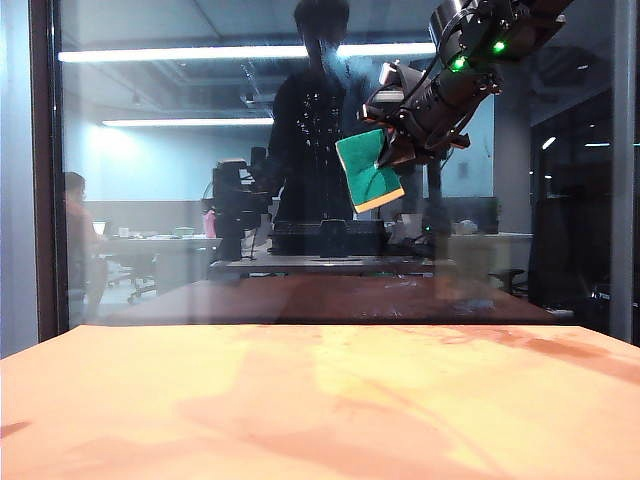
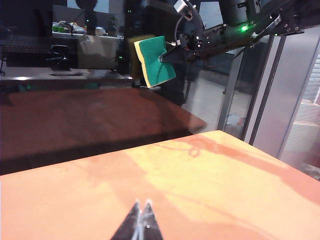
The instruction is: Pick up the sponge from the table, wipe the water off the glass, and finally place the sponge back on the table.
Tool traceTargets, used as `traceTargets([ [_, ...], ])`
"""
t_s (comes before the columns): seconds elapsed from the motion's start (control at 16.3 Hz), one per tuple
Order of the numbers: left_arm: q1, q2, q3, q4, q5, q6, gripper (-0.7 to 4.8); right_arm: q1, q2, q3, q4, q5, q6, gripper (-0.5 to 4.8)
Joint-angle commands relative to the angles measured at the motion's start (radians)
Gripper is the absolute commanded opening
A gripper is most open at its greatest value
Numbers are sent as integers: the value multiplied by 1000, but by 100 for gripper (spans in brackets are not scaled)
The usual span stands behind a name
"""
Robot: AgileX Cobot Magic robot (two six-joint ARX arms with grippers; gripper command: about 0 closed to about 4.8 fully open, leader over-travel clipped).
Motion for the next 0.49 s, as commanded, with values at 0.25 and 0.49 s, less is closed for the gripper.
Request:
traceTargets([
  [0.25,0,1,3,13,1,1,-6,2,-10,192,63,7,-2,-9],
  [0.49,0,1,3,13,0,2,-6,10,-10,300,50,8,-2,-9],
])
